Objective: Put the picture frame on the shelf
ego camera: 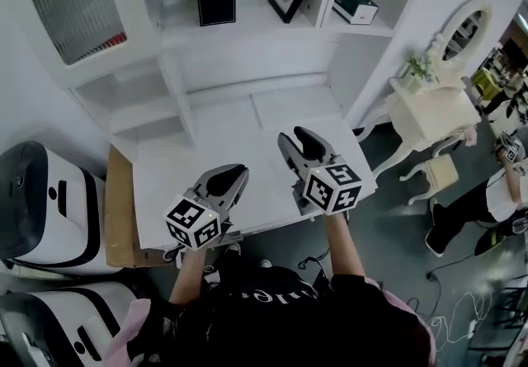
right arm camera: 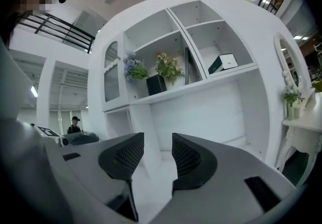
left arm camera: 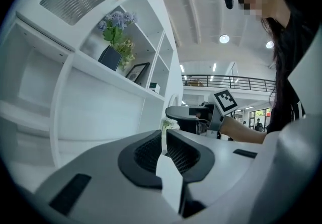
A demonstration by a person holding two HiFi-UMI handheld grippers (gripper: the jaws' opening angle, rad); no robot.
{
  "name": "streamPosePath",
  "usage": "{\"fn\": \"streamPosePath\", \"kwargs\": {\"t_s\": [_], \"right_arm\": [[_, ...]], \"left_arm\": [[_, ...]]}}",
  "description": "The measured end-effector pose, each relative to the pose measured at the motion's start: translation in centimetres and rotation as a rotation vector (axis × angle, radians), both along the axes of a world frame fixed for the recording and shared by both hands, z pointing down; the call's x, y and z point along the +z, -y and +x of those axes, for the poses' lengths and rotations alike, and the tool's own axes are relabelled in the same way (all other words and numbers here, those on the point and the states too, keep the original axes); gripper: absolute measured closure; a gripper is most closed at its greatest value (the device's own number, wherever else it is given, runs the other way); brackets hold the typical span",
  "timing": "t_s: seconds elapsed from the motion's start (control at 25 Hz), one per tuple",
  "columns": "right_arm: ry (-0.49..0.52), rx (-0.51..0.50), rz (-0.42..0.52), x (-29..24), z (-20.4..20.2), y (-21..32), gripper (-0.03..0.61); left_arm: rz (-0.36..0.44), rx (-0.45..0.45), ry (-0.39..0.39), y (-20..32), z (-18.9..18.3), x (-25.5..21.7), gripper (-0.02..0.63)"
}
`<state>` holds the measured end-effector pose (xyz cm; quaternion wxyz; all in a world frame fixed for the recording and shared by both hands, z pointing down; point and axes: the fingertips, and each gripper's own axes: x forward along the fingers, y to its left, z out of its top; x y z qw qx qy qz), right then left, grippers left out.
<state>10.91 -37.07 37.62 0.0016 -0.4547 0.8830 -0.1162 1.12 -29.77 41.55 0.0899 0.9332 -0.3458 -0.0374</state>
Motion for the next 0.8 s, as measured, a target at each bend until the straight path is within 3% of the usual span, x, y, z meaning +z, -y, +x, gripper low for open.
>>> {"fn": "streamPosePath", "kwargs": {"t_s": [0.36,0.8], "right_arm": [[0.032,-0.082,-0.069,4.0,0.6,-4.5,0.397],[0.032,-0.122,-0.037,3.8,-1.0,-7.4,0.42]], "left_arm": [[-0.056,-0.087,0.029,-4.1,1.4,2.7,0.574],[-0.047,-0.149,0.043,-6.9,0.1,2.1,0.574]]}}
